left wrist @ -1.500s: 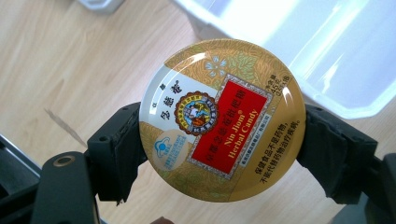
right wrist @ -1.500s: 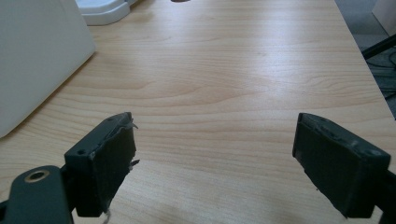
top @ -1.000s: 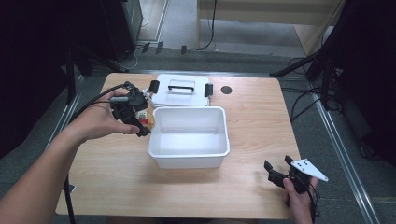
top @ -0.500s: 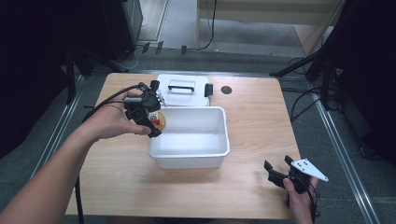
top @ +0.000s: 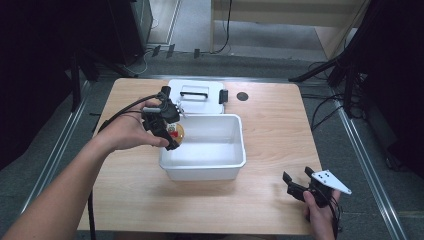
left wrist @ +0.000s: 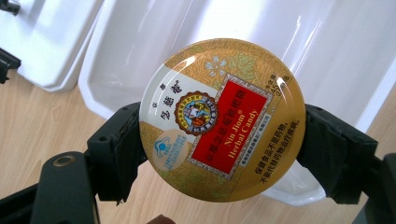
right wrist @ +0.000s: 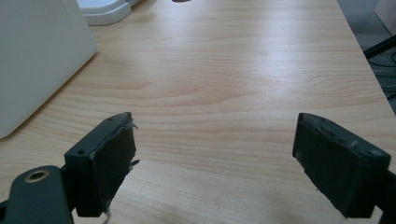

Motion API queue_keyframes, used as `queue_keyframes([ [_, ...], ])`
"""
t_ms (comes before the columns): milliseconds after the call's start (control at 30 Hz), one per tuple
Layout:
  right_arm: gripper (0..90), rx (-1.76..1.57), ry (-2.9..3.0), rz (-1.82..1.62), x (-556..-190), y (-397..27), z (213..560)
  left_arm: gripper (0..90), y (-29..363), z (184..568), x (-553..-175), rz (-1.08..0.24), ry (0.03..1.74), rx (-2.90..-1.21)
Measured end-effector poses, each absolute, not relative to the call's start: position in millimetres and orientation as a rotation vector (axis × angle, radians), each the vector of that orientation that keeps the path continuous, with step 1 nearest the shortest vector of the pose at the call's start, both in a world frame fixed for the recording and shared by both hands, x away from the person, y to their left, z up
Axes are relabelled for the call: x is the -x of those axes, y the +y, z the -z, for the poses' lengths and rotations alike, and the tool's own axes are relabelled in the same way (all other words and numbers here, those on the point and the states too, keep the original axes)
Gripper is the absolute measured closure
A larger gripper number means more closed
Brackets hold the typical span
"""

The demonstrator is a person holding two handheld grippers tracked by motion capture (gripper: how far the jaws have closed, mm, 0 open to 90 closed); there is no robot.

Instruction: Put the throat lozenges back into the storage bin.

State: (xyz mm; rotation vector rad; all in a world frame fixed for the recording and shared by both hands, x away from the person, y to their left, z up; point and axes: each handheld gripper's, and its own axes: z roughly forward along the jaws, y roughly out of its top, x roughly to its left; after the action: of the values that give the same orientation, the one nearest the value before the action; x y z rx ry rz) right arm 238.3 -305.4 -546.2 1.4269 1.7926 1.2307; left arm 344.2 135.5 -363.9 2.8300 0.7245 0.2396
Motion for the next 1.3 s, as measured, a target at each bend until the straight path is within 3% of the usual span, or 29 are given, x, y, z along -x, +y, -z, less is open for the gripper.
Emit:
queue_keyframes([
  [1300, 13.5, -1.426, 1.797, -1.232, -238.4, -305.4, 546.2, 21.2, 129.3, 406.2, -342.4, -0.135, 0.646, -2.861],
])
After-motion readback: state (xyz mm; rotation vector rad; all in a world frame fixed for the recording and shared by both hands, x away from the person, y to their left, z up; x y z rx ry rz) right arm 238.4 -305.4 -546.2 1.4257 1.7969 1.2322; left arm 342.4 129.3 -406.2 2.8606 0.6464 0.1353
